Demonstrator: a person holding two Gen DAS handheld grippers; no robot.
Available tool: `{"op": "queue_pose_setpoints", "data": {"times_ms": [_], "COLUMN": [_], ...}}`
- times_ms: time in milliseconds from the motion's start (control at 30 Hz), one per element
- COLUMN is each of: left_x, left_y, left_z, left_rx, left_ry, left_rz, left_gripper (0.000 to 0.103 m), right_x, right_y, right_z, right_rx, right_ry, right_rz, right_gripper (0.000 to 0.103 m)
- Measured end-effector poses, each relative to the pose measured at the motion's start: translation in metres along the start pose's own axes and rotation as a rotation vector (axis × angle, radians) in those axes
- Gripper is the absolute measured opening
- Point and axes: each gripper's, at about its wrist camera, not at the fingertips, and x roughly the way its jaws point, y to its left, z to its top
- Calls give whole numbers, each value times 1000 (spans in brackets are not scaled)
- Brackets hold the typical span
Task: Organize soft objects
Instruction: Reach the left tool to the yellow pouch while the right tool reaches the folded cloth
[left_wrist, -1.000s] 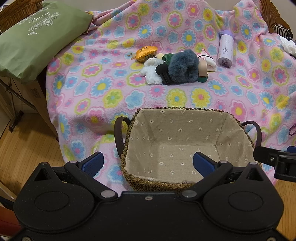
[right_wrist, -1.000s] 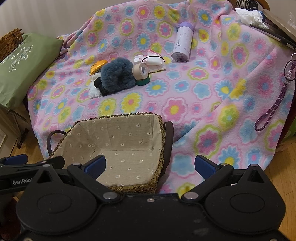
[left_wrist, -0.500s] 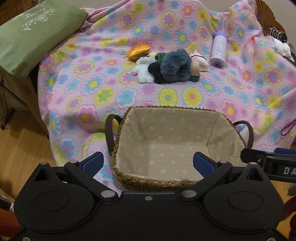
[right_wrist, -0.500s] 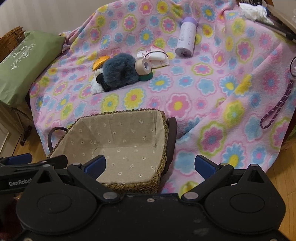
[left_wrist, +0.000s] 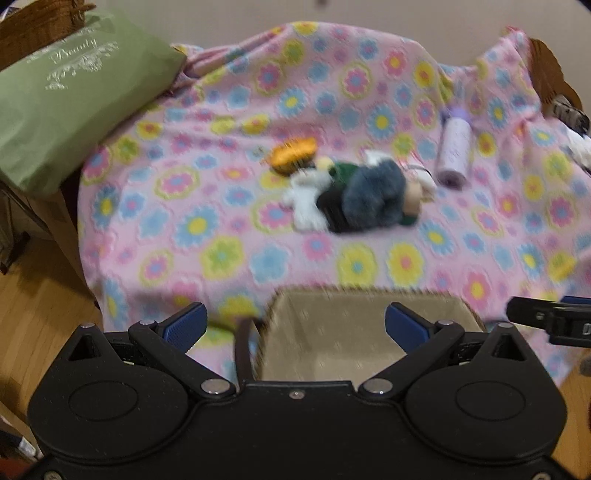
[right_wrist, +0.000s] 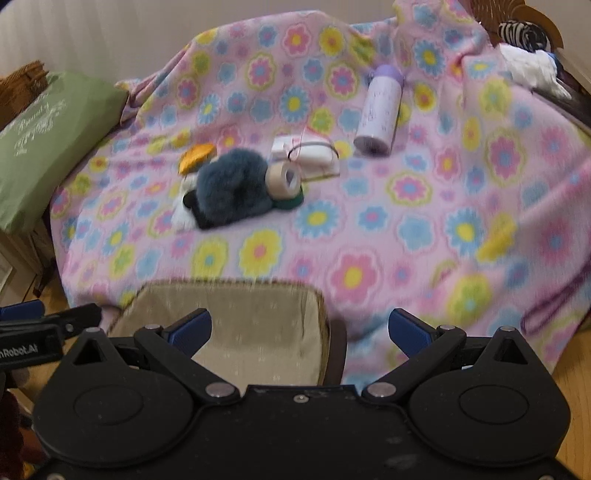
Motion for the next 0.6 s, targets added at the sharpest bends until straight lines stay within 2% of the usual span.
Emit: {"op": "queue_pose_setpoints", "data": {"times_ms": [200, 300, 433, 600], "left_x": [34, 51, 75, 111], "left_y": [7, 9, 11, 15], "left_z": [30, 45, 68, 98], "left_rx": [21, 38, 47, 43], "left_ry": [6, 2, -11, -24], "left_rz": [34, 54, 79, 90], "left_gripper": [99, 99, 99, 99], "right_x": [39, 60, 84, 113], "right_y": [-9, -11, -16, -29], "right_z": [35, 50, 73, 105], "right_rx": [22, 27, 33, 85], "right_ry": [84, 100, 88, 23], "right_rz": [50, 42, 22, 32], "right_gripper": [101, 102, 102, 102]}}
